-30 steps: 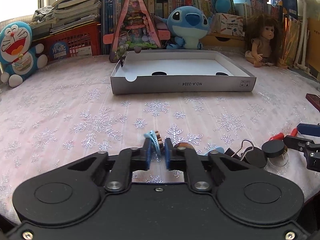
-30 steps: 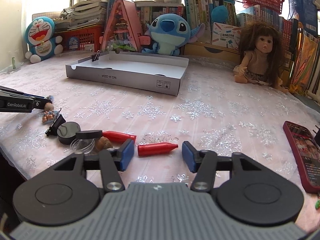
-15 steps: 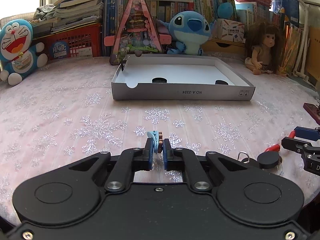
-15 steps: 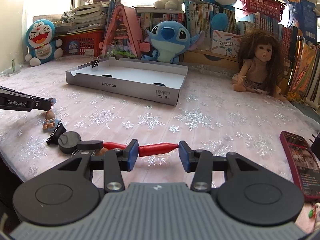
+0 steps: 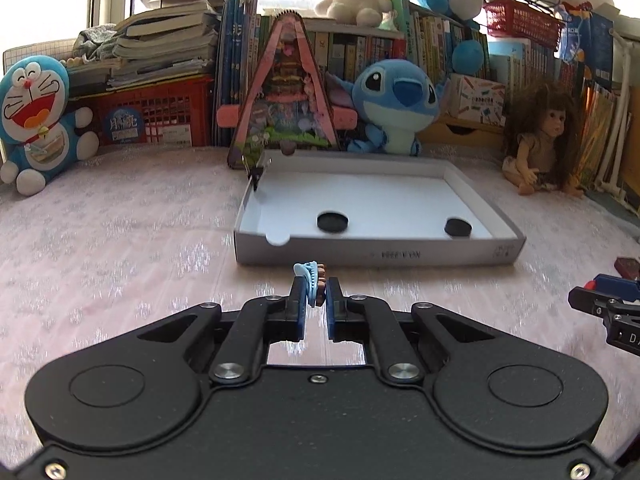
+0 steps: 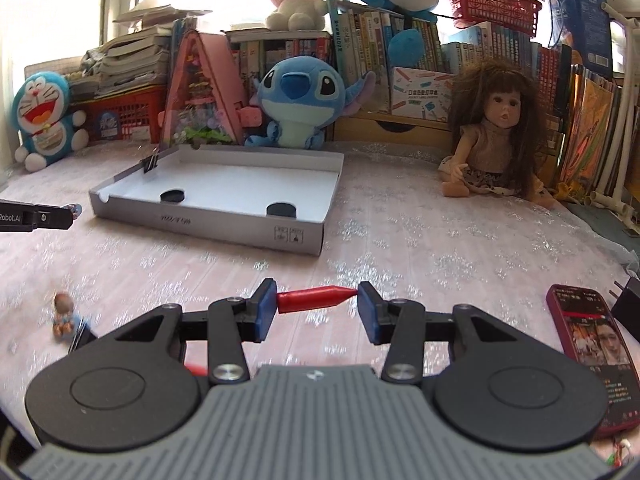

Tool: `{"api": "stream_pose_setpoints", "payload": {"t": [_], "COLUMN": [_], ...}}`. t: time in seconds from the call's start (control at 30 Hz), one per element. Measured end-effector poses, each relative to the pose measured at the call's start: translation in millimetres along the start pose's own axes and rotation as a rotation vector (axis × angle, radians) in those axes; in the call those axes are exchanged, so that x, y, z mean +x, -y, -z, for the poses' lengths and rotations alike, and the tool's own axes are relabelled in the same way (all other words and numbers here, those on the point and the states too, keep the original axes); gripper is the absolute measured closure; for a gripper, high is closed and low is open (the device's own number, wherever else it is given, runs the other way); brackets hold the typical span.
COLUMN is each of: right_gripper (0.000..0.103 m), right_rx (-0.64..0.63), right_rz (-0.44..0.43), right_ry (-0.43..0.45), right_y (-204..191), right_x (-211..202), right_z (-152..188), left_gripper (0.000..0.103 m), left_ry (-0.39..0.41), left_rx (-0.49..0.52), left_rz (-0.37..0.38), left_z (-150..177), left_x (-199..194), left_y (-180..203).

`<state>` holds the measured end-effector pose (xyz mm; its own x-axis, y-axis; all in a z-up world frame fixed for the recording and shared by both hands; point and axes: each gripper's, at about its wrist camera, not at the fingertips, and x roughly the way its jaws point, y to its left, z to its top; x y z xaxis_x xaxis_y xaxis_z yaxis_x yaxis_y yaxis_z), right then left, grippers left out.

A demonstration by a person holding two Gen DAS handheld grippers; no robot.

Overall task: Organize rigid objects
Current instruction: 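Carry the hair clip and red crayon over the white box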

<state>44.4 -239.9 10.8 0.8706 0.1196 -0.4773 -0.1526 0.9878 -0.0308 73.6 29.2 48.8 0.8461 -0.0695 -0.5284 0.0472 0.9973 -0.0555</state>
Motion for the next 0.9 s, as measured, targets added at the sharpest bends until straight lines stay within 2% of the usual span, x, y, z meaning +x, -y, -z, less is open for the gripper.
{"api": "stream_pose_setpoints", "payload": {"t": [0.17,0.4,0.7,0.9], "right_gripper": [0.054,0.054,0.054,0.054], "right_rx": [0.014,0.074,0.131,0.131], "right_rz": [0.0,-0.028,-0.024,-0.006], "right_ry": [0.021,0.007,-0.059,-0.096], "right_y": [0.5,2.1,-9.0,-19.8], "right_x": [15.4,55.1,124.3,159.0], "right_z": [-23.0,-59.2,-84.7,-91.3], "left_gripper": [0.094,0.094,0.094,0.094], "left_ry": [0.045,0.062,-0.02,-0.042], "left_rx": [-0.015,-0.062,-0.09,-0.048], "left_rz": [-0.001,0.001,-0.032,-0.064], "left_z": [-30.5,-70.1,-87.3,-88.2], "left_x": [18.7,60.1,130.0,165.0], "left_y": [-0.7,-1.9,2.8,14.0]}}
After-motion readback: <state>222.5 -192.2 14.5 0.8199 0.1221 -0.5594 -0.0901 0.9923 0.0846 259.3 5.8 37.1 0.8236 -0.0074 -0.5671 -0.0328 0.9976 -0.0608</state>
